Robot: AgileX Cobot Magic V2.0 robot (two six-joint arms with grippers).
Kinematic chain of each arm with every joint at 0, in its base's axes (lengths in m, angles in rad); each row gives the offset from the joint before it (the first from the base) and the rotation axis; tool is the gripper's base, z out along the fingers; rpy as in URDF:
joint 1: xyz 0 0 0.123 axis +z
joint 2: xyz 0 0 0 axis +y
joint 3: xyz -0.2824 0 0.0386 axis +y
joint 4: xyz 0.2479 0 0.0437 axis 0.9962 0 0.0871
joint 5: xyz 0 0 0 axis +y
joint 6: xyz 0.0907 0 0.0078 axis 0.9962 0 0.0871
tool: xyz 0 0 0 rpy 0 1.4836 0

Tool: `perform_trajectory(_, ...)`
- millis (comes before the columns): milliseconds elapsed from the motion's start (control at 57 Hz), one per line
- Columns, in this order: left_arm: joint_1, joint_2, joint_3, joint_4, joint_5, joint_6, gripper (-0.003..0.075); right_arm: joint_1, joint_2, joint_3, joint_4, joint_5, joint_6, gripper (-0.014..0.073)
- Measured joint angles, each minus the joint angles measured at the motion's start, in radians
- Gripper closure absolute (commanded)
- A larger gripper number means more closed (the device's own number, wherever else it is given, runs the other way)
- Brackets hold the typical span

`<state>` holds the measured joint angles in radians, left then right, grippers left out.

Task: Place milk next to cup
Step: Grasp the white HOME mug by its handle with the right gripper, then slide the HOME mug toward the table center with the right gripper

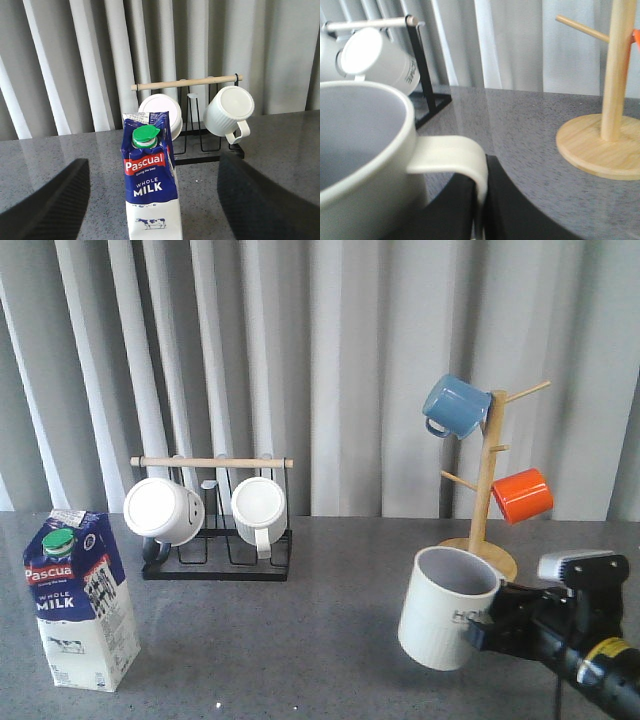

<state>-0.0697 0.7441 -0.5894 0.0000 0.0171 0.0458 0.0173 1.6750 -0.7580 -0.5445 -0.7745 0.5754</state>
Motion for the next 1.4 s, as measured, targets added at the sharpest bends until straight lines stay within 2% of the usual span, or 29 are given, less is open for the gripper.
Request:
perform_trajectory(88, 0.000, 0.000, 0.000, 0.000, 0.000, 0.000, 0.0200, 0.128, 0.001, 0.000, 0.297, 0.078, -0.148, 0.0595)
perform_trajectory(210, 0.000, 0.000, 0.000, 0.000, 0.000, 0.000, 0.0200, 0.279, 0.038, 0.002, 0.684, 0.114, -0.450, 0.0595)
perform_trajectory(316, 0.000, 0.000, 0.000, 0.000, 0.000, 0.000, 0.0200, 0.371, 0.077, 0.002, 0.885, 0.112, -0.656, 0.0595)
perform_trajectory(386, 0.000, 0.000, 0.000, 0.000, 0.000, 0.000, 0.0200, 0.412, 0.103, 0.002, 0.952, 0.110, -0.745, 0.0595)
perform_trajectory(508, 0.000, 0.000, 0.000, 0.000, 0.000, 0.000, 0.0200, 0.443, 0.135, 0.002, 0.993, 0.086, -0.788, 0.0594)
perform_trajectory(701, 0.000, 0.000, 0.000, 0.000, 0.000, 0.000, 0.0200, 0.446, 0.145, 0.002, 0.989, 0.056, -0.811, 0.0570)
perform_trajectory(1104, 0.000, 0.000, 0.000, 0.000, 0.000, 0.000, 0.0200, 0.446, 0.145, 0.002, 0.972, 0.077, -0.853, 0.0375)
perform_trajectory(1402, 0.000, 0.000, 0.000, 0.000, 0.000, 0.000, 0.0200, 0.446, 0.110, 0.002, 0.972, 0.170, -0.858, 0.0349)
